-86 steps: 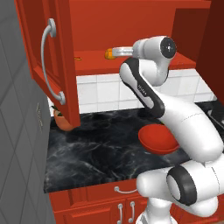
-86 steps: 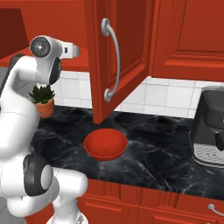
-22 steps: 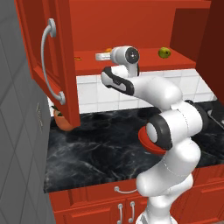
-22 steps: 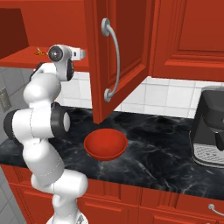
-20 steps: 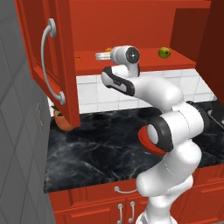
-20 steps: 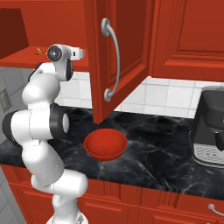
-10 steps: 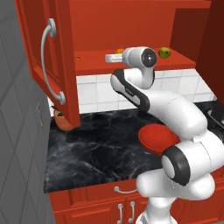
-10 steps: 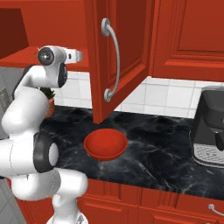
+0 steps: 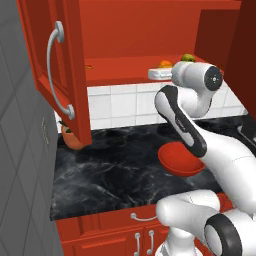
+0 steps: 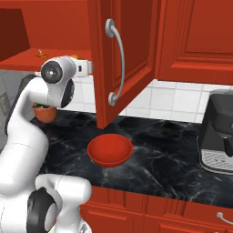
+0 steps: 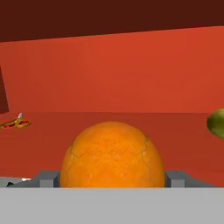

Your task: Open the cabinet. Pick the orange and pear from the cabinet and place them into the bowl. Then close the cabinet.

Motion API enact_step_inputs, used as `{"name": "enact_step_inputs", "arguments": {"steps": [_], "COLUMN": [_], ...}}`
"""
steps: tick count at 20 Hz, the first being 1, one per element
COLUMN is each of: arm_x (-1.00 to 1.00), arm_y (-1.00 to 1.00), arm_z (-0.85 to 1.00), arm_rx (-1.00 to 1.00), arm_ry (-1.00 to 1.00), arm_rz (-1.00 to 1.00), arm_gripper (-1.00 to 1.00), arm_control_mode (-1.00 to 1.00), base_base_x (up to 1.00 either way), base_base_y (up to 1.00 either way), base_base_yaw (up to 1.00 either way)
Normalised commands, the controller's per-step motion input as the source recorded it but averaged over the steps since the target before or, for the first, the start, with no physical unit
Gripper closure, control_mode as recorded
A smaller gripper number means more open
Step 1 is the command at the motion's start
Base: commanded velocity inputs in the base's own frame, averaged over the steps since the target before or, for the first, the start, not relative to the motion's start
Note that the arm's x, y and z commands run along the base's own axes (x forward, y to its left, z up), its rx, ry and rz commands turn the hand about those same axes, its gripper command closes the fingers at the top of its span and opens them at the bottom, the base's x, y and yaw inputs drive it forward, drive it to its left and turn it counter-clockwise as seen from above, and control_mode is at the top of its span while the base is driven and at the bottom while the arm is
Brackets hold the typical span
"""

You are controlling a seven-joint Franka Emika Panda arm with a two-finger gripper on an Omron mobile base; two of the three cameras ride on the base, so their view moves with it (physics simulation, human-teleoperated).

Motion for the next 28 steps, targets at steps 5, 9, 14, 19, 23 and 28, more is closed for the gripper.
{"name": "enact_step_inputs", "arguments": {"steps": [5,9,14,19,23,28], "arm_x": [-1.00,-0.92,-0.51,-0.08,0.00,0.00], "arm_y": [-0.38,-0.03,0.00,0.00,-0.01,-0.10], "arm_z": [0.13,-0.53,-0.95,-0.77,-0.78,-0.74], "arm_rx": [-0.03,-0.22,-0.32,-0.28,-0.18,-0.13], "arm_ry": [0.04,0.24,0.38,0.27,0.27,0.24], "arm_rz": [0.00,0.00,0.00,0.00,0.00,0.00], "arm_gripper": [1.00,1.00,1.00,1.00,1.00,1.00], "arm_control_mode": [-1.00,-1.00,-1.00,-1.00,-1.00,-1.00], "base_base_x": [0.00,0.00,0.00,0.00,0.00,0.00], "base_base_y": [0.00,0.00,0.00,0.00,0.00,0.00], "base_base_yaw": [0.00,0.00,0.00,0.00,0.00,0.00]}}
